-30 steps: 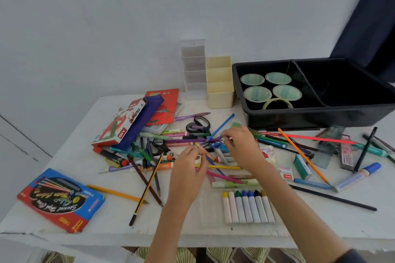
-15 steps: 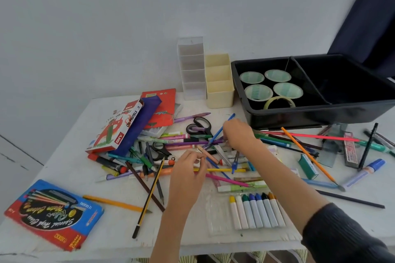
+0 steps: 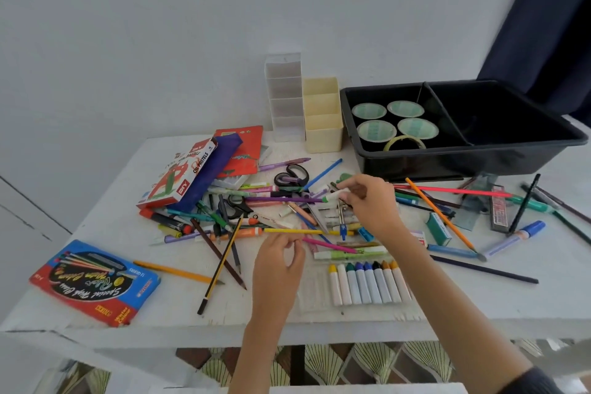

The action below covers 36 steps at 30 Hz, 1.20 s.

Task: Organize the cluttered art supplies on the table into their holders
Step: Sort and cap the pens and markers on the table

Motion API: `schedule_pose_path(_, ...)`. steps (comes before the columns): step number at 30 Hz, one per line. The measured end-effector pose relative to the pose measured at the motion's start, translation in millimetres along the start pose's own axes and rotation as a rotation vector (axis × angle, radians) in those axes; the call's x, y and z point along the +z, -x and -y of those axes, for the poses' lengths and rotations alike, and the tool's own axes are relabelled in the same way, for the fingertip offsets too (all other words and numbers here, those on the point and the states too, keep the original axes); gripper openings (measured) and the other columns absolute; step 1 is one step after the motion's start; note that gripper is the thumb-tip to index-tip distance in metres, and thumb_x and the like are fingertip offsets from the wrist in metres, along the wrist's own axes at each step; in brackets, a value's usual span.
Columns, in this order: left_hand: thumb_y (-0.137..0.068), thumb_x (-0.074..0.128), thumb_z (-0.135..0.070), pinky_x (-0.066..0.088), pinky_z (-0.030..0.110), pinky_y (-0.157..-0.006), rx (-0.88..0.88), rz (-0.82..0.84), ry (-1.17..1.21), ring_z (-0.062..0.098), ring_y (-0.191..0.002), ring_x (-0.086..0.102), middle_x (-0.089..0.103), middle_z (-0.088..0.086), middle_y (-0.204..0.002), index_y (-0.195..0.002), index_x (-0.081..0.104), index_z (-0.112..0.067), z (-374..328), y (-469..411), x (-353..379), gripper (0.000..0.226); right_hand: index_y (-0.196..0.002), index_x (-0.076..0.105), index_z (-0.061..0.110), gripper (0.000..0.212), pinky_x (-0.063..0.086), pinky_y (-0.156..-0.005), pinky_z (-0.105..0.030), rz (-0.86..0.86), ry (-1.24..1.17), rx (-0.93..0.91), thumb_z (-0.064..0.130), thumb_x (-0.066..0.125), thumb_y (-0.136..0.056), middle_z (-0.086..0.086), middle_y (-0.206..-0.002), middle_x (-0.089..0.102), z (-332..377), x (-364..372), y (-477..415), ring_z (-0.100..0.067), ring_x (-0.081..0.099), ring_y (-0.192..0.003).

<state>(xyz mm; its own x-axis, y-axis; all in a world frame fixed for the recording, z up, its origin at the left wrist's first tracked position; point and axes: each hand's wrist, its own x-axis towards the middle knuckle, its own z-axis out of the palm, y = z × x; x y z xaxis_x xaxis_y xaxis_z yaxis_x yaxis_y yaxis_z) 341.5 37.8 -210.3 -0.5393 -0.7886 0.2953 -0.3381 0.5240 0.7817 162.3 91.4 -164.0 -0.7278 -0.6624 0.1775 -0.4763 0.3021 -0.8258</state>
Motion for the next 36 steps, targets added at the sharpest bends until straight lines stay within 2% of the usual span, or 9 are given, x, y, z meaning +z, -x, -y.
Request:
schedule_pose_path(4, -0.088, 0.060, -0.014, 0.047, 0.025, -0.078, -0.130, -0.045, 0.007, 0.008, -0.098, 0.052, 0.053, -0.007, -0.104, -0.110, 0.061, -0.019, -4, 24, 1, 0.022, -0.105, 0.066, 0.019, 0.026, 0.049, -0.068, -0.008, 0.002, -0.206, 0.047, 0.009, 0.069, -0.081, 0.006, -0.087, 0.067, 8, -14, 44, -0.003, 0.062, -0.079)
schedule_pose_path(9, -0.087, 0.062, -0.013, 0.047, 0.024, -0.078, -0.194, -0.061, 0.061, 0.010, -0.100, 0.054, 0.053, -0.004, -0.106, -0.110, 0.061, -0.017, -6, 54, 3, 0.023, -0.093, 0.070, 0.021, 0.012, 0.054, -0.071, -0.018, 0.061, -0.368, 0.086, 0.014, 0.068, -0.084, 0.008, -0.080, 0.072, 3, -8, 102, -0.004, 0.067, -0.075)
schedule_pose_path(11, -0.087, 0.061, -0.012, 0.045, 0.020, -0.078, -0.187, -0.068, 0.060, 0.011, -0.100, 0.054, 0.054, -0.005, -0.105, -0.109, 0.062, -0.017, -8, 63, 5, 0.022, -0.093, 0.070, 0.018, 0.010, 0.052, -0.071, -0.013, 0.031, -0.320, 0.007, 0.012, 0.068, -0.084, 0.009, -0.079, 0.071, -5, -1, 120, 0.000, 0.065, -0.075)
schedule_pose_path(15, -0.090, 0.058, -0.014, 0.046, 0.033, -0.095, -0.146, -0.018, 0.017, 0.011, -0.111, 0.051, 0.054, -0.006, -0.113, -0.115, 0.062, -0.015, -9, 76, 7, 0.025, -0.097, 0.071, 0.013, 0.017, 0.045, -0.076, -0.006, 0.020, -0.083, -0.299, 0.004, 0.069, -0.082, 0.008, -0.086, 0.068, -21, 12, 146, 0.005, 0.059, -0.084)
schedule_pose_path(18, -0.095, 0.051, -0.019, 0.031, 0.023, -0.105, -0.102, 0.053, -0.103, 0.014, -0.128, 0.038, 0.046, -0.003, -0.137, -0.125, 0.057, -0.016, -10, 82, 6, 0.031, -0.096, 0.071, 0.007, 0.021, 0.048, -0.079, -0.015, 0.046, 0.097, -0.525, -0.002, 0.070, -0.077, -0.002, -0.091, 0.070, -32, 20, 156, -0.009, 0.063, -0.087)
schedule_pose_path(21, -0.099, 0.041, -0.025, 0.027, 0.027, -0.110, 0.015, 0.161, -0.261, 0.013, -0.136, 0.027, 0.031, -0.009, -0.149, -0.132, 0.051, -0.022, -12, 86, 7, 0.035, -0.094, 0.072, 0.002, 0.032, 0.054, -0.073, -0.026, 0.037, 0.212, -0.611, -0.009, 0.077, -0.065, -0.008, -0.091, 0.071, -39, 25, 161, -0.019, 0.066, -0.084)
schedule_pose_path(30, -0.101, 0.030, -0.030, 0.011, 0.026, -0.112, -0.047, 0.268, -0.353, 0.004, -0.142, 0.011, 0.026, -0.015, -0.151, -0.142, 0.034, -0.029, -14, 92, 6, 0.041, -0.098, 0.071, 0.001, 0.043, 0.056, -0.077, -0.031, 0.024, 0.345, -0.616, -0.009, 0.081, -0.057, -0.007, -0.096, 0.071, -49, 36, 160, -0.021, 0.064, -0.092)
schedule_pose_path(33, -0.101, 0.029, -0.031, 0.009, 0.026, -0.112, -0.046, 0.284, -0.355, 0.003, -0.142, 0.008, 0.022, -0.016, -0.152, -0.143, 0.031, -0.031, -13, 93, 6, 0.042, -0.093, 0.072, 0.002, 0.035, 0.056, -0.076, -0.034, 0.025, 0.336, -0.582, -0.011, 0.075, -0.061, -0.006, -0.090, 0.071, -44, 36, 160, -0.021, 0.063, -0.089)
schedule_pose_path(36, -0.101, 0.028, -0.032, 0.007, 0.025, -0.111, -0.053, 0.301, -0.351, 0.003, -0.142, 0.006, 0.020, -0.017, -0.152, -0.143, 0.030, -0.032, -13, 94, 5, 0.042, -0.088, 0.072, 0.007, 0.018, 0.054, -0.074, -0.033, 0.004, 0.246, -0.521, 0.002, 0.060, -0.075, -0.001, -0.085, 0.070, -35, 34, 158, -0.017, 0.058, -0.086)
